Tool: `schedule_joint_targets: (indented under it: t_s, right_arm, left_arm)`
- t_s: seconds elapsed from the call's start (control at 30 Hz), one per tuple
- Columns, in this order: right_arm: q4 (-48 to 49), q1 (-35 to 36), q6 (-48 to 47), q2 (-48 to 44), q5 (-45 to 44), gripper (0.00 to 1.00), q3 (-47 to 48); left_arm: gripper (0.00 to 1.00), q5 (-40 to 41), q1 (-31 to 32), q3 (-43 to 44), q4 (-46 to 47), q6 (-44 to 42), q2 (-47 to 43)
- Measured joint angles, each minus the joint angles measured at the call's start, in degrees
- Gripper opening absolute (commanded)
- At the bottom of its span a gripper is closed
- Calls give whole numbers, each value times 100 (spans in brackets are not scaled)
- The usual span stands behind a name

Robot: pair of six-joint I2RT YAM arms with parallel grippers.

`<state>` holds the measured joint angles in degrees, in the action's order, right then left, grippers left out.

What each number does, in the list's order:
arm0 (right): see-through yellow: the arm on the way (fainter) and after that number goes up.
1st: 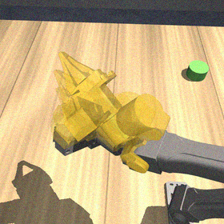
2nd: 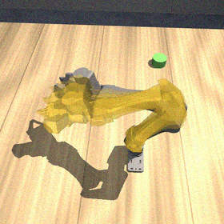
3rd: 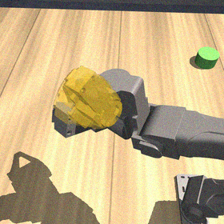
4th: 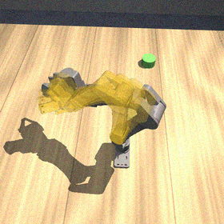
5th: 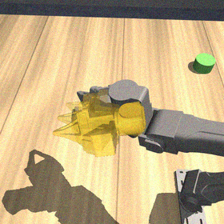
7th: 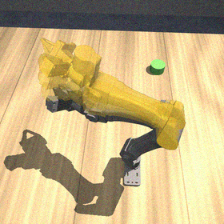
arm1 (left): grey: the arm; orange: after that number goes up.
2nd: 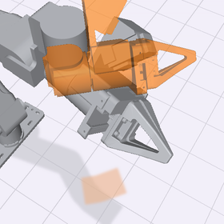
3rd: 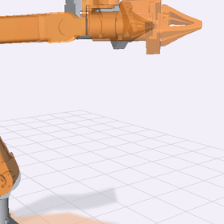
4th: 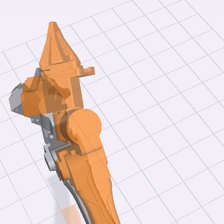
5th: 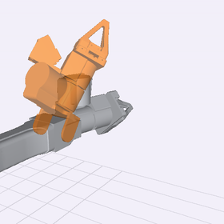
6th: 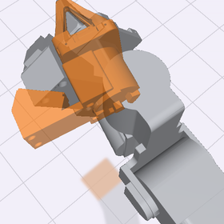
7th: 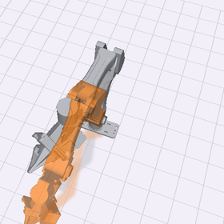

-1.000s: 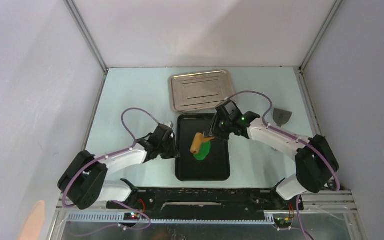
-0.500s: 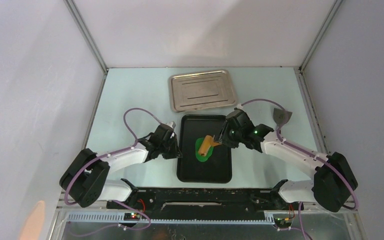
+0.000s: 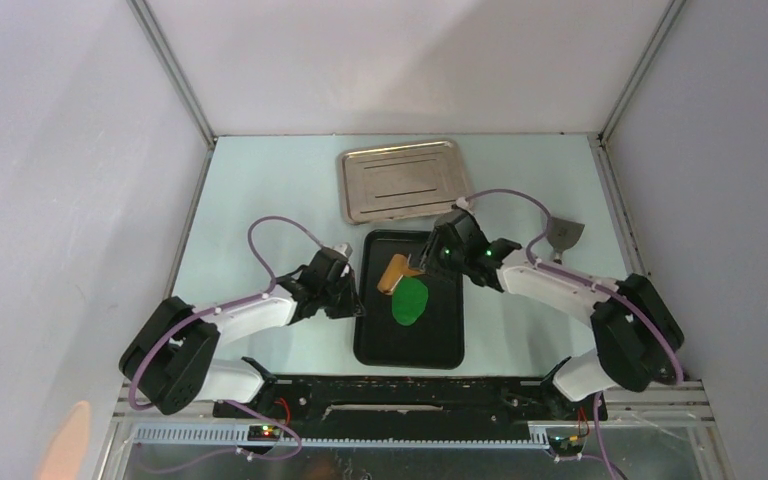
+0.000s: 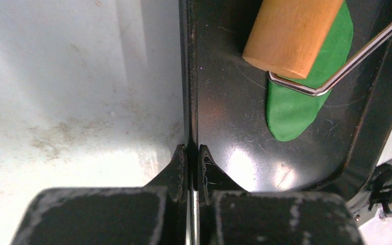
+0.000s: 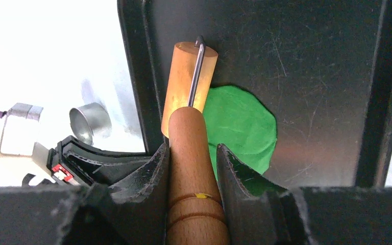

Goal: Roll out the dumpling wrappers from the dough
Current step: Flatten out the dough on the work surface.

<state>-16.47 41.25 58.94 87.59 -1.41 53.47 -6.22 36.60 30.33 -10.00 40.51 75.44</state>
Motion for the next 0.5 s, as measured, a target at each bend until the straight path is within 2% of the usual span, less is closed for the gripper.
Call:
schedule_joint_targets:
  t_s: [0.13,0.27,0.37,0.5]
  right_arm:
    - [26,-35,72,-638,-101,0,-603]
    - [-352,-59,66,-1375,-328,0,-949]
    - [-1003,-140,-94,-1753,-472,0,-964]
    - [-1746,-197,-319,-1812,-538,0,-546]
  left_arm:
    - [0,-205,63,0,-35,-9,0]
    - [0,-409,142,2,-44,-24,46]
    - [0,-439,138,15,-50,-42,66]
    - [0,-450,131,42,-85,-48,81]
